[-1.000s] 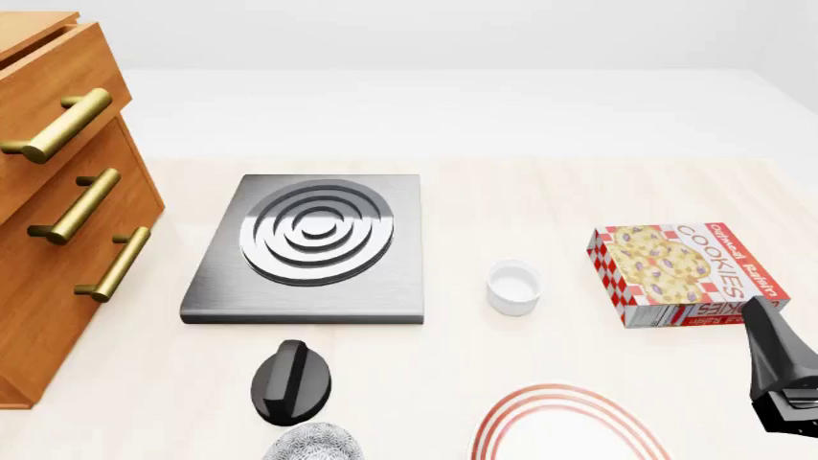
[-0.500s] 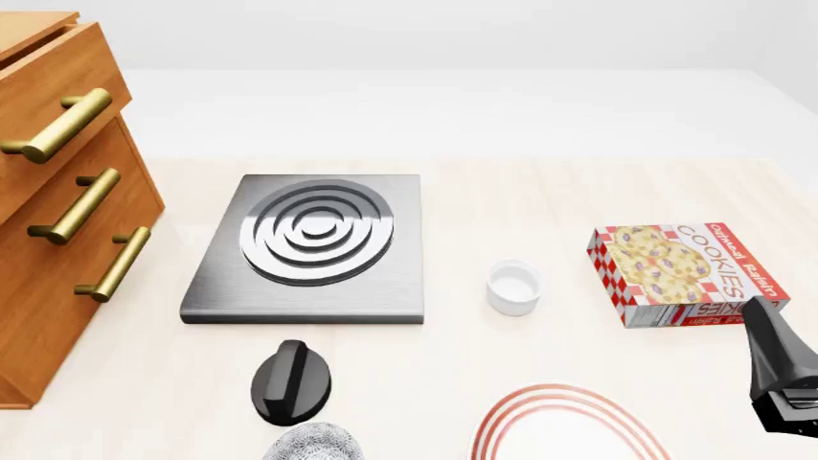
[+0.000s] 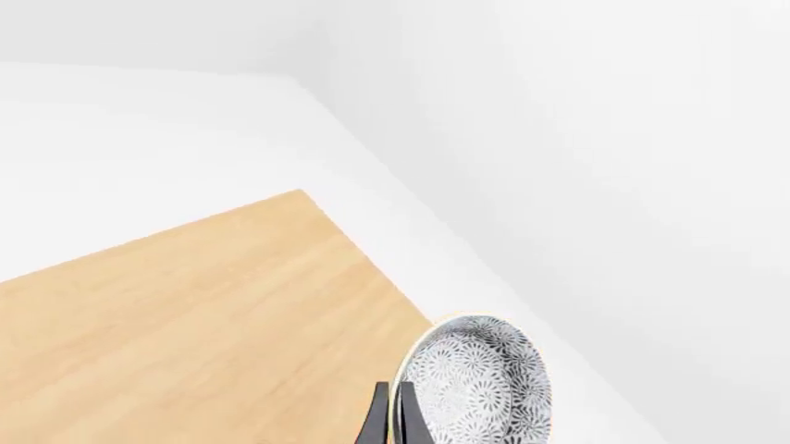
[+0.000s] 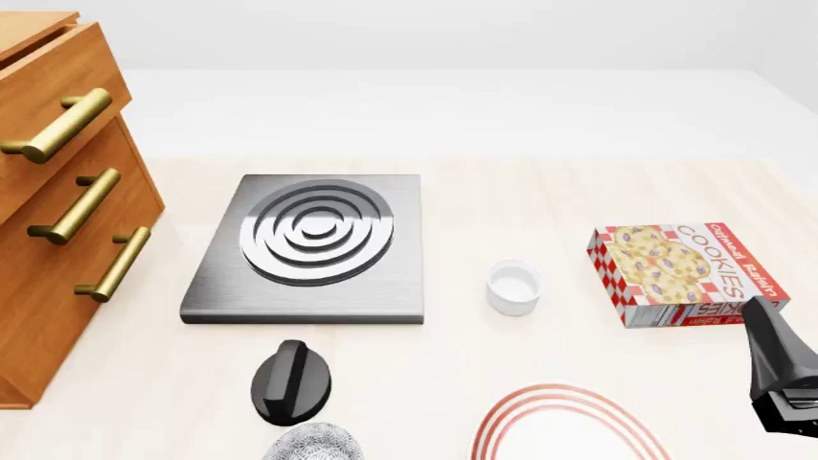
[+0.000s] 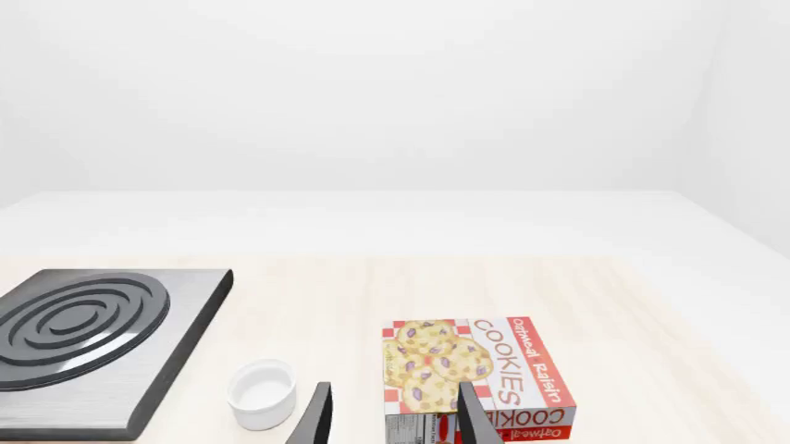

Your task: Pick the akita bowl on the wooden cabinet and place it on the plate.

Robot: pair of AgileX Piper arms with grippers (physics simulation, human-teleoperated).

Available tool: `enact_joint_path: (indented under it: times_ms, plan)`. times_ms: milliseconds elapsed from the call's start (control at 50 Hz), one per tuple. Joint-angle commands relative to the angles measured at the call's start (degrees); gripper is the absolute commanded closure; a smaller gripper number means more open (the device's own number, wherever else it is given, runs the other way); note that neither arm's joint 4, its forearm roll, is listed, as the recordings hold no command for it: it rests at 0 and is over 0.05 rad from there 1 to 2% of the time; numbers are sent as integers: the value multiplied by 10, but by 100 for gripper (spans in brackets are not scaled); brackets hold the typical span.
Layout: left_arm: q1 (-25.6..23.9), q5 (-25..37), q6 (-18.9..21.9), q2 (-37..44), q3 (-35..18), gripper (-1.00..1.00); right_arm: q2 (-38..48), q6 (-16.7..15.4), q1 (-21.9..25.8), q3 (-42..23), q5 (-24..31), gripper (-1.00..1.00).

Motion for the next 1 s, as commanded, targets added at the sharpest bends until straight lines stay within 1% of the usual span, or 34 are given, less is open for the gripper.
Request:
enact_joint_path:
  times_ms: [20, 440, 620, 780, 1000]
  plan:
    - [-23, 26, -19, -26, -12, 100, 0, 0, 0, 0, 0, -100]
    - [-71, 79, -30, -69, -45, 100, 0, 0, 0, 0, 0, -100]
    - [-95, 99, -32, -81, -68, 100, 0, 0, 0, 0, 0, -100]
    - [-112, 105, -32, -88, -72, 100, 0, 0, 0, 0, 0, -100]
    - [-155, 116, -35, -100, -75, 100, 0, 0, 0, 0, 0, -100]
